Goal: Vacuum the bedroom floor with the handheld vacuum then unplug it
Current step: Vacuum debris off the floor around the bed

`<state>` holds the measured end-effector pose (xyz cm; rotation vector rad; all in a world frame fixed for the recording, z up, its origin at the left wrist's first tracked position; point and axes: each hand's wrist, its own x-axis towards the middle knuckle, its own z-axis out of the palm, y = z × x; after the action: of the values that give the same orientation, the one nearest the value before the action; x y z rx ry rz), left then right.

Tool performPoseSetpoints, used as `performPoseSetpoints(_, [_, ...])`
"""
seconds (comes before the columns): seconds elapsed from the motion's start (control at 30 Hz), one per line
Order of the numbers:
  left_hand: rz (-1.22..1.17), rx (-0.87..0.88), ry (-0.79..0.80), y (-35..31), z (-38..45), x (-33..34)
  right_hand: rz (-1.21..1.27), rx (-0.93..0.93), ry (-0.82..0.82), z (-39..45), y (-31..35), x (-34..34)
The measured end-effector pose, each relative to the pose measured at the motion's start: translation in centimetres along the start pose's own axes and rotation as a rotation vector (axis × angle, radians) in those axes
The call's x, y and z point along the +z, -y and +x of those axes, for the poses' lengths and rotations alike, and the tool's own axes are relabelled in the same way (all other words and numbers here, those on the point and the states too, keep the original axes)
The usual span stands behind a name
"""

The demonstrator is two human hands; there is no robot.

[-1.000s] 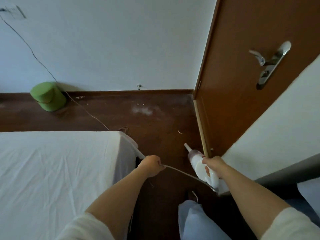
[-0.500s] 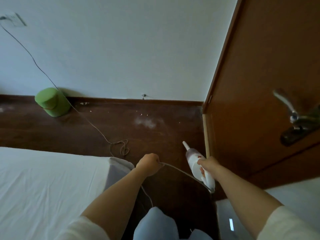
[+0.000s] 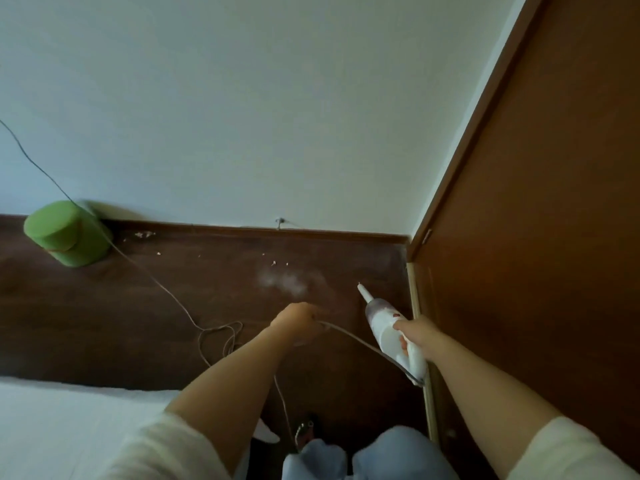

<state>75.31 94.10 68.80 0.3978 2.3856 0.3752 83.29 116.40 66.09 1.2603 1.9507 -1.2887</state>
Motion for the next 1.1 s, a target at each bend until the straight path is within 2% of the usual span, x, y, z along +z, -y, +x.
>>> performPoseSetpoints(0.13, [0.004, -0.059, 0.068, 0.7, 1.8, -0.9, -0.009, 0.033, 0.02, 1.4, 2.8, 0.2])
performPoseSetpoints(0.37, [-0.039, -0.102, 0.063, -1.6, 5.4, -3.9, -0.033, 0.065, -0.043, 4.1, 7.4, -2.8])
performPoseSetpoints(0.7, [-0.059, -0.04, 0.073, -7.6, 9.6, -4.6, 0.005, 0.109, -0.078, 5.7, 8.6, -7.9])
performPoseSetpoints(0.97, [-0.024, -0.08, 0.1, -5.0, 8.7, -4.6, 0.079, 0.131, -0.101, 4.4, 8.7, -6.8])
performPoseSetpoints(1.1, [-0.056, -0.086, 0.114, -2.9, 7.8, -4.0, 0.152, 0.125, -0.055, 2.6, 9.2, -5.2])
